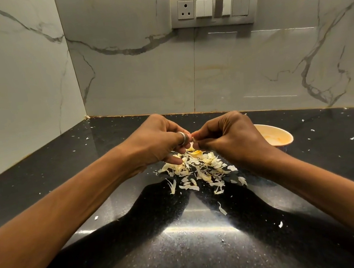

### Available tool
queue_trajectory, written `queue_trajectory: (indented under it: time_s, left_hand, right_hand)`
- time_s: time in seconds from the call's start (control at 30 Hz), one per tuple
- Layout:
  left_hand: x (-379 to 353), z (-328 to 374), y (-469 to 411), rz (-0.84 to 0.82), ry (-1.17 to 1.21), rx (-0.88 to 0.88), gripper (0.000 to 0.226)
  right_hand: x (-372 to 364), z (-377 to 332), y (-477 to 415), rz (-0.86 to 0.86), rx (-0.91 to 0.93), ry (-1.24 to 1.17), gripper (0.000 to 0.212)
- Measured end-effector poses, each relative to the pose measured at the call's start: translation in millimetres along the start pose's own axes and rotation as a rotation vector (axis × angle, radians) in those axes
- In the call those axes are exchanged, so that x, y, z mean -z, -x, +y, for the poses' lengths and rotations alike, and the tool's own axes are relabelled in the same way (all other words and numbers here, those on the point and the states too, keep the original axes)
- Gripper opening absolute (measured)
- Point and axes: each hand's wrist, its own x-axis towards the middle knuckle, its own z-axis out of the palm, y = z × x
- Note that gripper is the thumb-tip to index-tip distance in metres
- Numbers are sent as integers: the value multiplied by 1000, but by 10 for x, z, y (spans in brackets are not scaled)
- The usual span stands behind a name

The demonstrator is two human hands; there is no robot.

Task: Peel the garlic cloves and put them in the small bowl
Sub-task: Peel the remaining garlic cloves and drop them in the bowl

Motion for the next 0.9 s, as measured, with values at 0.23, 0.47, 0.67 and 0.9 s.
queue_trajectory:
  time_s: [0.23,0.47,0.67,0.9]
  left_hand:
    - [-22,-32,-11,26,-42,-10,13]
    - [-19,-30,-20,29,-50,-4,16]
    - [14,-19,-26,35,-66,19,20]
    - [53,-44,-50,81,-126,35,26]
  right_hand:
    - [-15,-16,19,10,23,33,17]
    - [-7,-18,23,-36,-68,-148,11]
    - [14,-62,22,-68,-198,-441,17]
    - [45,-75,14,-50,-265,-587,14]
